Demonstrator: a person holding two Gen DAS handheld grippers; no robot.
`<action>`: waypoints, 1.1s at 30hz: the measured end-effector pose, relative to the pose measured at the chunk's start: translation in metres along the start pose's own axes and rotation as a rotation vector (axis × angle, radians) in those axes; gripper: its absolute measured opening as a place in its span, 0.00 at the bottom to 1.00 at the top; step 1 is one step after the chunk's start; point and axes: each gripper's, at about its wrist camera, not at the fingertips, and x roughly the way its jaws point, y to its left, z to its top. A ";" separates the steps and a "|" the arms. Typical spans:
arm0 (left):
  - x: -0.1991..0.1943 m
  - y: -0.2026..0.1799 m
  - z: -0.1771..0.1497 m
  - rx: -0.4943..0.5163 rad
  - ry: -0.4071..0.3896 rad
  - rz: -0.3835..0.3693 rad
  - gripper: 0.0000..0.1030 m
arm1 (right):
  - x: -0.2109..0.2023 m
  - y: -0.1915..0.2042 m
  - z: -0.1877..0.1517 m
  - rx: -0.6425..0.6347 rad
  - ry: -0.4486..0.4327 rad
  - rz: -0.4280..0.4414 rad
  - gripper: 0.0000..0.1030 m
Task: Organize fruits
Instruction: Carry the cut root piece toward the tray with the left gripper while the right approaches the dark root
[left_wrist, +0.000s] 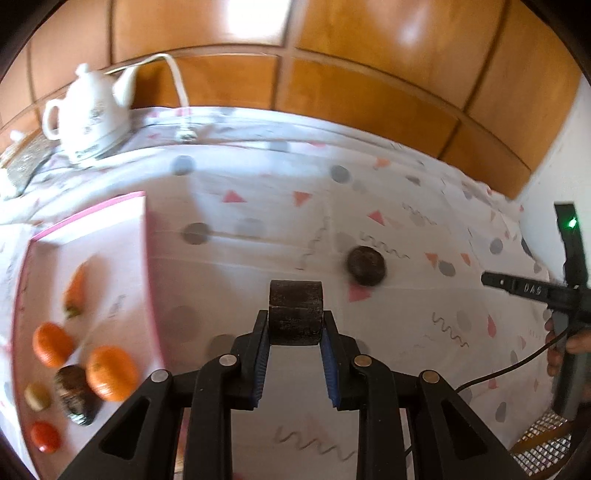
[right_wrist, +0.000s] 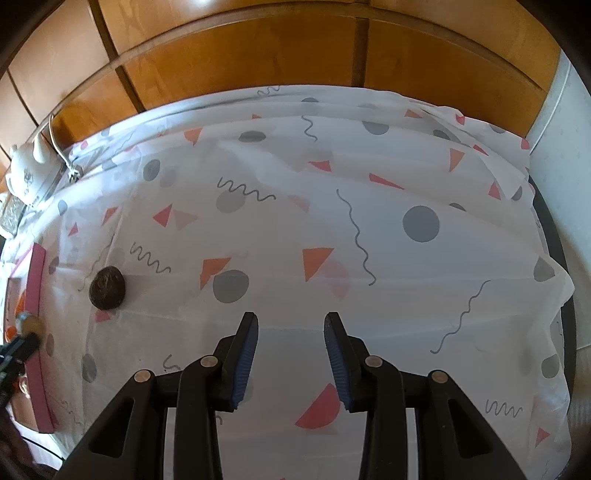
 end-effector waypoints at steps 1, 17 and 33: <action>-0.005 0.006 -0.001 -0.012 -0.010 0.007 0.25 | 0.002 0.002 -0.001 -0.009 0.002 -0.005 0.36; -0.084 0.111 -0.026 -0.197 -0.166 0.150 0.25 | 0.020 0.043 -0.016 -0.162 0.015 0.003 0.36; -0.102 0.170 -0.066 -0.326 -0.168 0.218 0.25 | 0.030 0.100 -0.011 -0.119 0.040 0.128 0.46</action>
